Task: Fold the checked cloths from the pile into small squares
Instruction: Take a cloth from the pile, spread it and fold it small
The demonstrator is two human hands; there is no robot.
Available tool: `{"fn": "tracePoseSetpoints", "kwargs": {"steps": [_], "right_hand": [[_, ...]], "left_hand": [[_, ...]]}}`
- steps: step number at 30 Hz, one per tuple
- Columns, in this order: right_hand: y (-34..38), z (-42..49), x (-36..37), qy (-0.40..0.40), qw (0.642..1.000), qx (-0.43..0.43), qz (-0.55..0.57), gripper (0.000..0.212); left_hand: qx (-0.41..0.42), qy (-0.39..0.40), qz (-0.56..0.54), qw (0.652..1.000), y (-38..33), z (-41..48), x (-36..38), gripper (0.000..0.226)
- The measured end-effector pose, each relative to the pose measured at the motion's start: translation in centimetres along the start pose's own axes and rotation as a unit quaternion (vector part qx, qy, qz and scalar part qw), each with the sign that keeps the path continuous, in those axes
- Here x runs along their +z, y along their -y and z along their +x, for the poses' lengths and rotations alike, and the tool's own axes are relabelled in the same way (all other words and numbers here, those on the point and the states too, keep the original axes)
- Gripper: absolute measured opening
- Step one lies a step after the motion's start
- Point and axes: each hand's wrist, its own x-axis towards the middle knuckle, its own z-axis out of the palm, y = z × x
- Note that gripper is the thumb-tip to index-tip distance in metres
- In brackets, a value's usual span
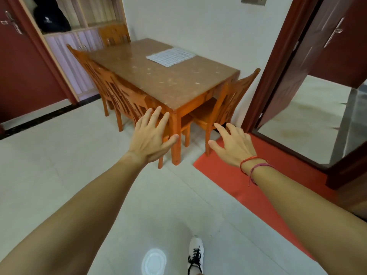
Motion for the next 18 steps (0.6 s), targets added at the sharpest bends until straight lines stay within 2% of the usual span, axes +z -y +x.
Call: {"fn": "tracePoseSetpoints", "kwargs": {"steps": [8, 18], "right_hand": [[-4.1, 15.2, 1.4, 0.034, 0.999, -0.005, 0.009, 0.065], [-5.7, 28.9, 4.3, 0.046, 0.999, -0.023, 0.013, 0.064]], "left_hand": [[-0.011, 0.001, 0.008, 1.000, 0.8, 14.1, 3.5, 0.076], [-0.022, 0.003, 0.019, 1.000, 4.5, 26.3, 8.4, 0.076]]}}
